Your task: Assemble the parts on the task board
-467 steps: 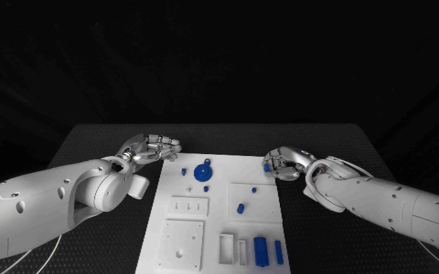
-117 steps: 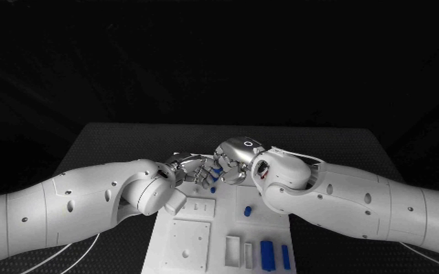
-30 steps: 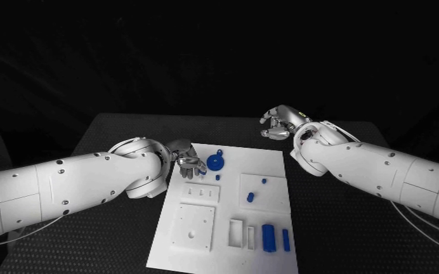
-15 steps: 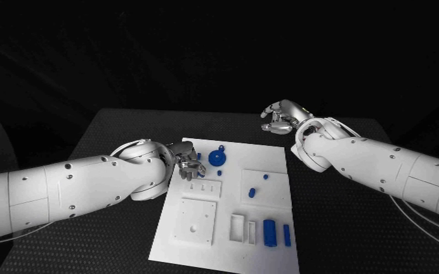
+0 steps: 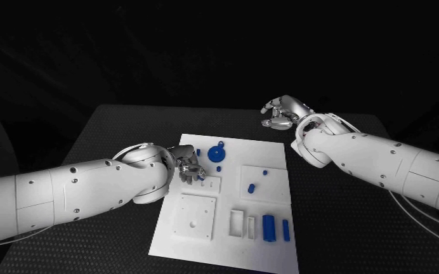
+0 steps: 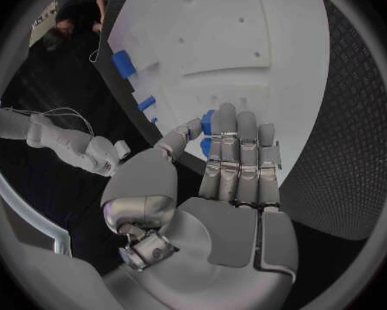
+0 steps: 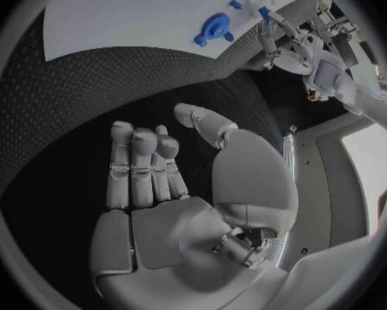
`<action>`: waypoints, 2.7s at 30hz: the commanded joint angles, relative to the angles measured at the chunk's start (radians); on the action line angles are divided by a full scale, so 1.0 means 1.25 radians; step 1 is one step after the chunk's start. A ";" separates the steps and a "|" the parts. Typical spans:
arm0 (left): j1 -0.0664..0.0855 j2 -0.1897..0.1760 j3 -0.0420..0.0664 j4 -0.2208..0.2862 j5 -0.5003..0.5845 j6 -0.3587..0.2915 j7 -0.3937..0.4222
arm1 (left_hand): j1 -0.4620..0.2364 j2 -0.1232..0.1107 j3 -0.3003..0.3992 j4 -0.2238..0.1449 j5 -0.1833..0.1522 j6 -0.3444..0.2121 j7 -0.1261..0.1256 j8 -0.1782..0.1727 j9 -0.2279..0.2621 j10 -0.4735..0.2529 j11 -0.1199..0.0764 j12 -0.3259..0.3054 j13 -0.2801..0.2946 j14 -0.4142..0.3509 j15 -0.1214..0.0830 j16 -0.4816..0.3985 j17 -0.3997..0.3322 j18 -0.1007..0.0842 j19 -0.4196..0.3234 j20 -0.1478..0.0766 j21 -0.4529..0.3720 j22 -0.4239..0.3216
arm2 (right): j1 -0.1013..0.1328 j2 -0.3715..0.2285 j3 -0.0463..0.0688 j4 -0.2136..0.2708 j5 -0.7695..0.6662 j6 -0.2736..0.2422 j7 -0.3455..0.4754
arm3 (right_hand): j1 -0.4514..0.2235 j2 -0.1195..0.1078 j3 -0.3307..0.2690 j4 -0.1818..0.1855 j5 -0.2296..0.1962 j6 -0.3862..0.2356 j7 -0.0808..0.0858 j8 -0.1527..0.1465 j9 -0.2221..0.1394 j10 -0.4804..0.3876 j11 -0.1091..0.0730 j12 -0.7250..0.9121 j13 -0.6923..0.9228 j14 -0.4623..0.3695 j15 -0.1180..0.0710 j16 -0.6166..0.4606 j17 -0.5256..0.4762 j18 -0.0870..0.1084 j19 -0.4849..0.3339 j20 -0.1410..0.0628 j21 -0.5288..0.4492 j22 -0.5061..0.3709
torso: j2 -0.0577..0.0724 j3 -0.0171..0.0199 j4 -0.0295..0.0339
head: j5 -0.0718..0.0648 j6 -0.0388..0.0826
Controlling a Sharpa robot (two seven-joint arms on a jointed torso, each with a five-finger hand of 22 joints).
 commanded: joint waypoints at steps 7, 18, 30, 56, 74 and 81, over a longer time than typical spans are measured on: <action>-0.005 0.004 0.001 -0.005 -0.005 0.008 0.004 | 0.018 0.011 0.007 -0.004 0.005 0.022 -0.020 0.004 0.001 0.026 -0.024 -0.001 -0.001 0.005 -0.001 0.004 -0.001 -0.012 0.005 -0.038 0.005 0.017 | 0.000 0.000 0.000 0.000 0.001 -0.002 0.007 | -0.001 0.008 -0.004 -0.002 0.011 0.008 0.006 0.003 -0.002 -0.081 0.007 0.001 -0.002 -0.005 0.001 -0.005 -0.002 0.017 -0.006 0.004 -0.004 0.000 | -0.001 -0.0002 0.0004 | -0.004 -0.009; -0.007 0.007 0.001 -0.004 -0.001 0.031 0.004 | 0.017 0.011 0.007 -0.004 0.006 0.023 -0.021 0.003 0.002 0.027 -0.024 -0.002 -0.002 0.006 -0.001 0.004 -0.002 -0.012 0.005 -0.039 0.005 0.016 | 0.000 0.002 0.000 0.001 -0.001 0.001 0.007 | 0.001 0.009 -0.004 -0.003 0.025 0.007 0.006 0.003 -0.003 -0.082 0.007 0.004 -0.006 -0.006 0.001 -0.004 -0.003 0.017 -0.006 0.004 -0.005 0.001 | -0.001 0.0003 -0.0002 | -0.002 -0.012; -0.007 0.009 0.001 -0.002 0.023 0.048 -0.001 | 0.016 0.012 0.008 -0.004 0.008 0.024 -0.021 0.000 0.003 0.028 -0.024 -0.004 -0.003 0.005 -0.001 0.004 -0.002 -0.012 0.003 -0.039 0.006 0.016 | 0.000 0.003 0.000 0.002 -0.003 0.005 0.005 | 0.001 0.011 -0.005 -0.004 0.036 0.007 0.006 0.003 -0.003 -0.082 0.007 0.006 -0.008 -0.005 0.001 -0.003 -0.004 0.017 -0.004 0.004 -0.005 0.002 | -0.001 0.0011 -0.0003 | -0.001 -0.016; -0.018 0.019 0.001 -0.016 0.015 0.047 -0.007 | 0.014 0.013 0.010 -0.004 0.008 0.021 -0.019 -0.008 0.003 0.026 -0.022 -0.010 -0.006 0.003 0.000 0.002 -0.004 -0.012 -0.001 -0.038 0.008 0.017 | 0.000 0.003 0.000 0.005 -0.004 0.011 0.002 | -0.002 0.013 -0.007 -0.004 0.047 0.005 0.007 0.003 -0.005 -0.083 0.008 0.008 -0.011 -0.006 0.002 -0.003 -0.005 0.017 -0.004 0.005 -0.006 0.003 | -0.001 0.0004 0.0009 | -0.002 -0.018; -0.020 0.023 0.001 -0.025 0.005 0.039 -0.004 | 0.014 0.013 0.011 -0.005 0.008 0.021 -0.019 -0.009 0.003 0.027 -0.022 -0.010 -0.006 0.002 0.000 0.002 -0.005 -0.012 -0.002 -0.037 0.008 0.017 | 0.000 0.003 0.000 0.006 -0.005 0.016 0.001 | -0.003 0.014 -0.008 -0.004 0.049 0.005 0.007 0.003 -0.005 -0.083 0.008 0.008 -0.012 -0.006 0.002 -0.003 -0.005 0.017 -0.004 0.005 -0.006 0.003 | -0.001 0.0003 0.0004 | -0.003 -0.016; -0.020 0.027 0.001 -0.027 0.002 0.047 -0.003 | 0.015 0.012 0.011 -0.004 0.007 0.021 -0.018 -0.010 0.004 0.027 -0.022 -0.011 -0.006 0.002 0.000 0.002 -0.005 -0.012 -0.002 -0.037 0.009 0.017 | 0.000 0.005 0.000 0.007 -0.005 0.019 0.001 | -0.004 0.014 -0.008 -0.004 0.050 0.005 0.007 0.004 -0.005 -0.083 0.008 0.009 -0.012 -0.006 0.002 -0.002 -0.005 0.017 -0.004 0.005 -0.007 0.003 | -0.001 0.0003 -0.0003 | -0.003 -0.015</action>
